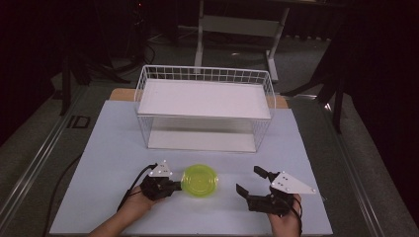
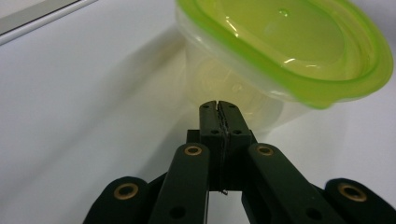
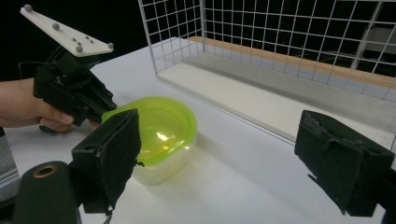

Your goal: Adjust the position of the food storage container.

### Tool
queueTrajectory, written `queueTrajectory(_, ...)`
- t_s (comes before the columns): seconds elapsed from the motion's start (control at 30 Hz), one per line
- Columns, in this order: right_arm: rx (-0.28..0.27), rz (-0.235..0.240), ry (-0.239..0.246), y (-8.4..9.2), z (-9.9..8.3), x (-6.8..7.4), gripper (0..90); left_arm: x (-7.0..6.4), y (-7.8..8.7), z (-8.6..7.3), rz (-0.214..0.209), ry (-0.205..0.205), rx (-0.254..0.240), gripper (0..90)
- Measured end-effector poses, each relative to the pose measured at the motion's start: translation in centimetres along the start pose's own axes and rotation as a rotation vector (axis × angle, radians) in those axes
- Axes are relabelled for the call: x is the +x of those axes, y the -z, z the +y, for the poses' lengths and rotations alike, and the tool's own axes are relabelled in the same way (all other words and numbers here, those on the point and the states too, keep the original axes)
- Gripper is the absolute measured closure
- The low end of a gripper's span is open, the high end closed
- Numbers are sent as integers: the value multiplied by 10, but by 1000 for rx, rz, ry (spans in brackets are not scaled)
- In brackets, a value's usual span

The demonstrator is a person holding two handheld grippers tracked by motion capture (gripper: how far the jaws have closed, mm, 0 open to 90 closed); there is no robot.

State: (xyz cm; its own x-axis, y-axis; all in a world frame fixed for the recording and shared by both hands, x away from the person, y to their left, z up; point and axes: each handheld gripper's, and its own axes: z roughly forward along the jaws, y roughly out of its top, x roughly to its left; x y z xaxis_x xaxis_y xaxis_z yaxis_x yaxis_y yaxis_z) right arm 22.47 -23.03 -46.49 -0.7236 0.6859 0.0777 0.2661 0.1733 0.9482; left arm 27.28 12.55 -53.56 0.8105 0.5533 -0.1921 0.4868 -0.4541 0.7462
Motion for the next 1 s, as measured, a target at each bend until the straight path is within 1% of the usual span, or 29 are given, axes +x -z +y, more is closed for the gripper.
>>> queueTrajectory(0.1, -2, 1, -1, 0, 0, 0, 144, -4, -6, 3, -15, -13, 9, 900)
queueTrajectory(0.13, 0, 1, -1, 0, 0, 0, 144, -5, -8, 4, -21, -12, 11, 900)
queueTrajectory(0.2, 3, 2, -4, 0, 0, -1, 144, -7, -13, 6, -24, -13, 20, 900)
queueTrajectory(0.3, 2, 3, -1, 1, 0, -1, 144, -9, -21, 10, -29, -10, 21, 900)
queueTrajectory(0.33, 1, 5, -2, 1, 0, -1, 143, -9, -23, 11, -25, -13, 23, 900)
queueTrajectory(0.4, -1, 6, -1, 1, 0, -1, 143, -10, -28, 13, -32, -4, 15, 900)
queueTrajectory(0.43, 0, 7, -2, 1, 0, -1, 143, -11, -30, 14, -29, -11, 14, 900)
queueTrajectory(0.5, 2, 10, -5, 1, 0, -1, 144, -13, -34, 17, -43, -25, 26, 900)
queueTrajectory(0.53, 2, 12, -5, 1, 0, -1, 144, -15, -36, 18, -43, -30, 24, 900)
queueTrajectory(0.6, 3, 12, -4, 1, -1, -2, 144, -17, -40, 20, -53, -31, 23, 900)
queueTrajectory(0.7, 5, 13, -3, 1, -1, -2, 144, -17, -44, 24, -56, -31, 20, 900)
queueTrajectory(0.77, 6, 13, -1, 1, -1, -2, 144, -17, -46, 25, -59, -23, 14, 900)
queueTrajectory(0.87, 8, 15, -1, 1, -1, -2, 144, -16, -44, 25, -60, -29, 11, 899)
queueTrajectory(0.9, 7, 15, -2, 1, -1, -2, 144, -15, -42, 25, -55, -29, 7, 898)
queueTrajectory(0.93, 8, 13, -1, 1, -1, -2, 143, -14, -39, 24, -55, -32, 6, 880)
queueTrajectory(0.97, 9, 13, -3, 0, -1, -2, 144, -14, -34, 24, -60, -28, -10, 850)
queueTrajectory(1.0, 10, 16, -3, 0, -1, -2, 144, -13, -30, 23, -53, -28, -15, 838)
